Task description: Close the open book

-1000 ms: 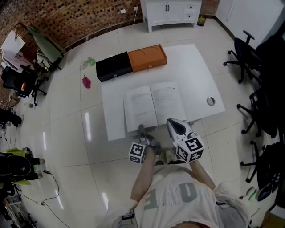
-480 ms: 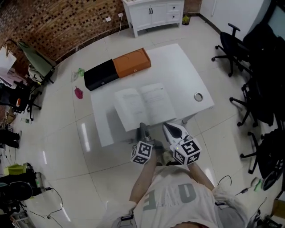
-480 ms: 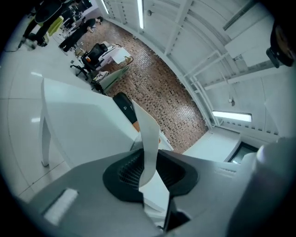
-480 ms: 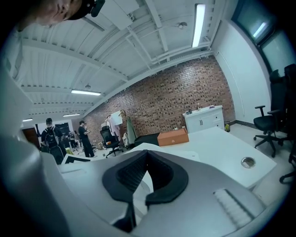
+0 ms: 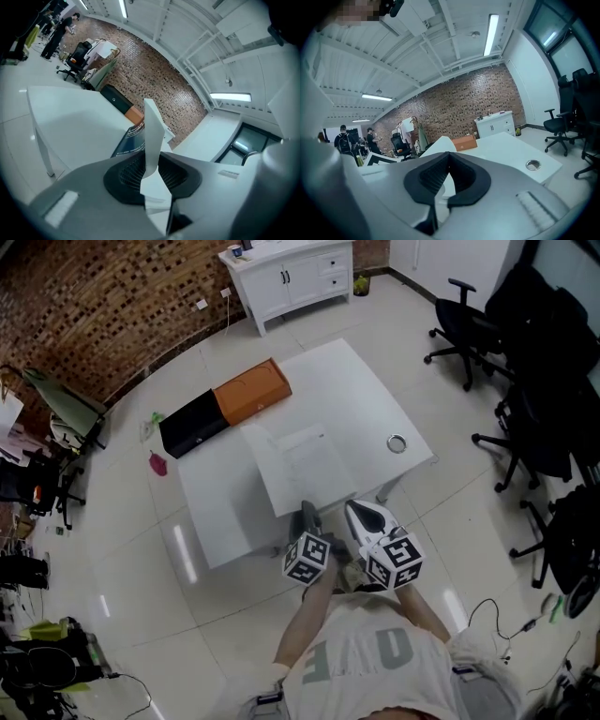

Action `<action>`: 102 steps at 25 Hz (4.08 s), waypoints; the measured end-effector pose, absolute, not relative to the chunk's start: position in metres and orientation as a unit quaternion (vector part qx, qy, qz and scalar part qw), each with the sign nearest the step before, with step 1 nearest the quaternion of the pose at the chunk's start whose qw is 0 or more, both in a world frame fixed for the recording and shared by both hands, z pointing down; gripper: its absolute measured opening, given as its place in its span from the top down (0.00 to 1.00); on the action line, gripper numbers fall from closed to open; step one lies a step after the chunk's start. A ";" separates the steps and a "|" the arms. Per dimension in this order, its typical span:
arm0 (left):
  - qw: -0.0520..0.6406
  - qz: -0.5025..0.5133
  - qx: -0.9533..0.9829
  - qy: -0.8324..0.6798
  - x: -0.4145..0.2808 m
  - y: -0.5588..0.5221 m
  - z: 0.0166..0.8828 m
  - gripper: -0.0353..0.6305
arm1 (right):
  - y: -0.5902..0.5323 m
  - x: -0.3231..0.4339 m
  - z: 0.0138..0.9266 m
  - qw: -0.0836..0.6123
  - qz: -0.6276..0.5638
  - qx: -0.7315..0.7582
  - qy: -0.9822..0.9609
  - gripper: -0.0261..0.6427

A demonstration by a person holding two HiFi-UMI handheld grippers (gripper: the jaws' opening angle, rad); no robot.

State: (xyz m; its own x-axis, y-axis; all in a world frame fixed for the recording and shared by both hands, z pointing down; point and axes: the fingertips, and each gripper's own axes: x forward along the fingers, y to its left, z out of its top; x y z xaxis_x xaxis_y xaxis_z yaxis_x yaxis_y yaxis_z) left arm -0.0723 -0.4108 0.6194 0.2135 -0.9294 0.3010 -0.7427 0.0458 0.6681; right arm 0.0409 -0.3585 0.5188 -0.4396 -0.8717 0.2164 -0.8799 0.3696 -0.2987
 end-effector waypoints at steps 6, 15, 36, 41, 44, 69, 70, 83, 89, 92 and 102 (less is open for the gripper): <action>0.375 -0.056 0.710 -0.594 -0.019 -0.416 0.644 0.78 | -0.351 0.074 0.528 0.005 0.199 0.554 -0.808 0.95; 0.334 0.027 0.743 -0.580 0.026 -0.420 0.669 0.66 | -0.346 0.101 0.537 0.012 0.201 0.591 -0.781 0.95; 0.002 -0.180 0.759 -0.626 -0.131 -0.400 0.383 0.93 | -0.400 0.018 0.461 -0.095 0.210 0.492 -0.840 0.95; -0.018 -0.166 0.729 -0.664 -0.186 -0.387 0.378 0.93 | -0.399 -0.026 0.450 -0.055 0.190 0.475 -0.858 0.96; 0.003 -0.160 0.722 -0.673 -0.210 -0.382 0.391 0.93 | -0.391 -0.045 0.455 -0.041 0.182 0.466 -0.865 0.96; 0.062 -0.166 0.768 -0.615 -0.095 -0.015 0.439 0.92 | -0.015 0.047 0.488 -0.038 0.157 0.460 -0.873 0.95; 0.066 -0.164 0.766 -0.619 -0.090 0.009 0.440 0.92 | 0.007 0.050 0.487 -0.036 0.157 0.454 -0.876 0.95; 0.044 -0.154 0.770 -0.617 -0.069 0.118 0.403 0.92 | 0.128 0.056 0.430 -0.051 0.122 0.455 -0.881 0.96; 0.027 -0.130 0.784 -0.607 -0.056 0.130 0.398 0.92 | 0.136 0.059 0.424 -0.054 0.123 0.462 -0.877 0.96; 0.018 -0.128 0.786 -0.604 -0.056 0.131 0.394 0.92 | 0.137 0.055 0.417 -0.058 0.114 0.459 -0.879 0.96; 0.010 -0.124 0.789 -0.601 -0.059 0.130 0.393 0.92 | 0.137 0.045 0.410 -0.056 0.098 0.457 -0.882 0.96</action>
State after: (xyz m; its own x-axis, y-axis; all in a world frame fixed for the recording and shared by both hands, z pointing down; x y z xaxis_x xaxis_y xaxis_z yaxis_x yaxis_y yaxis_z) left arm -0.0587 0.1296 0.3934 0.2464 -0.9514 -0.1846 -0.9465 -0.2772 0.1651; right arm 0.0455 0.1368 0.4101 -0.5754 -0.8178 -0.0096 -0.7958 0.5625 -0.2240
